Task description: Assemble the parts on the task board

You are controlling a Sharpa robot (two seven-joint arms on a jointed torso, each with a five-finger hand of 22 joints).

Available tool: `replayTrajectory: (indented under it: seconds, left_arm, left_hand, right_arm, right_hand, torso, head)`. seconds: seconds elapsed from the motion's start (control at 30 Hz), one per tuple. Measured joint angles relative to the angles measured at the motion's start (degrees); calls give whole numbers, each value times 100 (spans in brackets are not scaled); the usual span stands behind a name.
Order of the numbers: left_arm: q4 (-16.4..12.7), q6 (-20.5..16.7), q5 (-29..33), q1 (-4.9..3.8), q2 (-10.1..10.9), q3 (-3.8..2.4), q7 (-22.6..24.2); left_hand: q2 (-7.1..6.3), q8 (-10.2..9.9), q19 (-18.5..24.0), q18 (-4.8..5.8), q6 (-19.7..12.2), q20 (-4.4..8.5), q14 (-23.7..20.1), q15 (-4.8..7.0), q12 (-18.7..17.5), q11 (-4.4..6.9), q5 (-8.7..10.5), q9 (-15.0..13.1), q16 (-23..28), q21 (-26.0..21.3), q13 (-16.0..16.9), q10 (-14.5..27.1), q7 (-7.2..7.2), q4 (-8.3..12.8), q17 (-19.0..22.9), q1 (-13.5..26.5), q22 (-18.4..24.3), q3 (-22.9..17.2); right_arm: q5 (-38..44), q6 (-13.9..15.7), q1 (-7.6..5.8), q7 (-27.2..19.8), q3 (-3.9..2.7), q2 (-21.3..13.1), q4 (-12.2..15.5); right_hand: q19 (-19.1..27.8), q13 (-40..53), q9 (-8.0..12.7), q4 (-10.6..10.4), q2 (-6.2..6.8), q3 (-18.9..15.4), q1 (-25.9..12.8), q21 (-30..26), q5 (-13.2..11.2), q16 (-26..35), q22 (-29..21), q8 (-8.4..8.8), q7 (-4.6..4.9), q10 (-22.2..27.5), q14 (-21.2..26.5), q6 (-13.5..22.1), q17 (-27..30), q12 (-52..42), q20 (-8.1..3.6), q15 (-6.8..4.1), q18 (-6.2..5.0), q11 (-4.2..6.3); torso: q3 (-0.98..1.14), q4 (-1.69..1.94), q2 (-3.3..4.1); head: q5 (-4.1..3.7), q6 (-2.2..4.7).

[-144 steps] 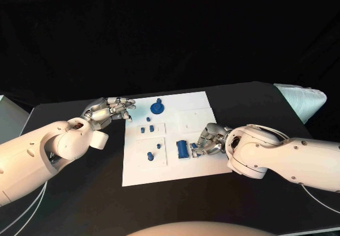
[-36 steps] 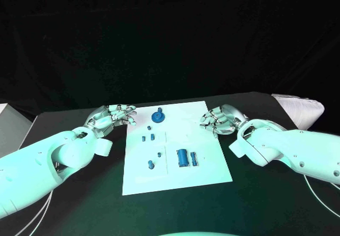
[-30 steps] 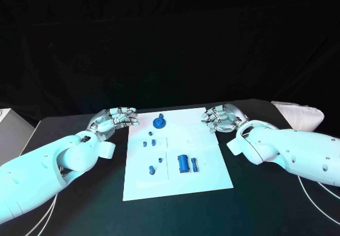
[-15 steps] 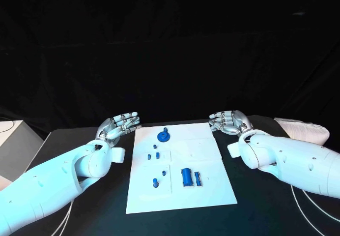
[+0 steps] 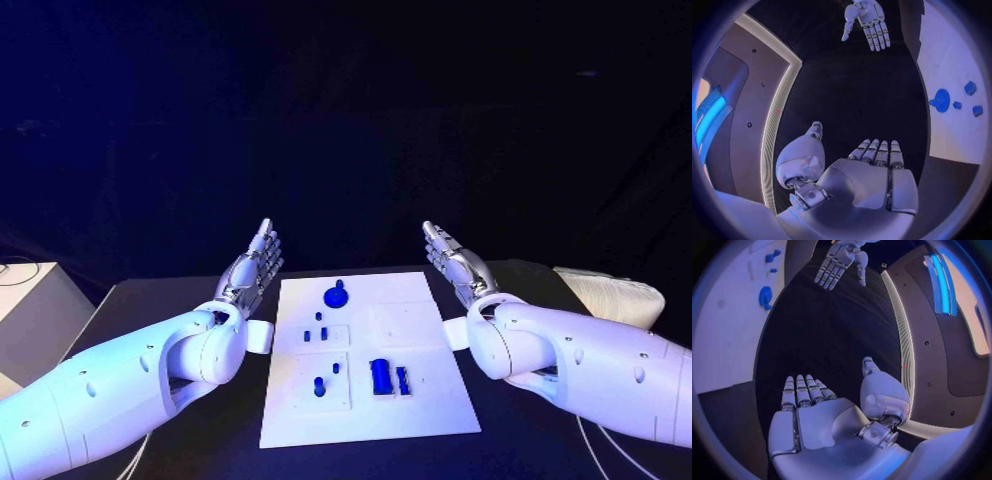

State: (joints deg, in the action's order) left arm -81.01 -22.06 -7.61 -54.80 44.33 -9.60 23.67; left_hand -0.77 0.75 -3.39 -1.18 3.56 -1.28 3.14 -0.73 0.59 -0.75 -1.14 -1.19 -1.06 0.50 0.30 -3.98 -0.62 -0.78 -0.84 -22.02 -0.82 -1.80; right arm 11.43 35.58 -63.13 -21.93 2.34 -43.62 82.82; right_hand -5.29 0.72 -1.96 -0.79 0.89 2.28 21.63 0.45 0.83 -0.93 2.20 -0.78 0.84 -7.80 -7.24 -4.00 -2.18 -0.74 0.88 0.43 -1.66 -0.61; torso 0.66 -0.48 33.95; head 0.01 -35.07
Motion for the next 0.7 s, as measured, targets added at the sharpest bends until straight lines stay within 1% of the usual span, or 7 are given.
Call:
replayTrajectory:
  seconds: [0.03,0.13,0.2,0.3,0.37,0.47,0.7]
  left_arm:
    - [-125,-167,50,-77,5,150,31]
    - [-408,-605,185,-250,9,464,115]
    - [-546,-868,270,-334,14,617,170]
    - [-716,-1268,400,-434,28,812,256]
    - [-787,-1473,467,-478,33,889,301]
    - [-859,-1736,560,-517,37,957,363]
    - [-876,-2019,681,-527,41,963,446]
  left_hand:
    - [10,0,45,0,-47,16,-45,5,-19,12,0,15,20,0,-4,53,8,18,13,304,10,18]
    - [37,-29,157,1,-161,68,-145,41,-22,44,45,55,45,0,-11,184,42,38,41,1060,41,70]
    - [48,-29,187,-1,-203,98,-164,43,-22,52,45,74,45,0,-14,235,41,57,53,1356,51,89]
    - [61,-29,238,-1,-242,107,-212,51,-22,69,70,91,68,-22,-18,281,60,58,62,1694,61,121]
    - [65,-29,240,-1,-263,109,-233,71,-22,56,70,98,68,-23,-20,296,42,61,65,1843,63,124]
    - [77,-46,303,-1,-319,125,-275,72,-22,74,92,106,68,-23,-23,358,55,79,73,2084,69,142]
    - [83,-56,319,-1,-325,127,-293,72,-22,74,94,114,67,-23,-25,377,62,86,79,2166,77,148]
  right_arm:
    - [-127,90,68,-69,-60,-22,161]
    - [-400,284,179,-226,-154,-60,438]
    - [-590,423,240,-333,-200,-84,581]
    - [-799,575,288,-449,-228,-100,684]
    - [-884,636,293,-497,-229,-102,699]
    - [-979,712,294,-556,-230,-105,701]
    - [-1096,806,294,-630,-230,-107,702]
  right_hand:
    - [70,-11,28,6,-14,-40,-299,0,-8,15,-31,5,-11,110,99,57,30,23,-13,-9,-1,8]
    - [253,-33,95,50,-42,-99,-1044,0,-31,27,-106,27,-44,375,347,195,104,29,-39,-21,87,30]
    - [320,-42,122,46,-55,-125,-1334,0,-40,50,-135,38,-67,482,444,236,134,29,-65,-32,87,36]
    - [384,-49,150,69,-69,-148,-1664,0,-40,50,-169,38,-70,588,551,277,169,29,-67,-43,88,63]
    - [424,-54,164,54,-80,-164,-1812,-23,-40,50,-183,38,-70,631,592,315,181,29,-83,-30,88,45]
    - [490,-60,178,86,-86,-196,-2069,-23,-55,71,-201,58,-79,736,677,366,201,52,-83,-44,87,64]
    - [503,-66,190,86,-89,-196,-2133,-23,-65,78,-215,59,-84,753,695,380,213,52,-86,-44,87,64]
  torso:
    - [-13,9,-52]
    - [-39,29,-159]
    - [-48,37,-200]
    - [-56,44,-241]
    - [-60,45,-255]
    - [-64,47,-265]
    - [-66,48,-276]
  head:
    - [0,18]
    - [0,48]
    - [0,60]
    - [0,66]
    - [0,68]
    - [0,68]
    - [-1,69]
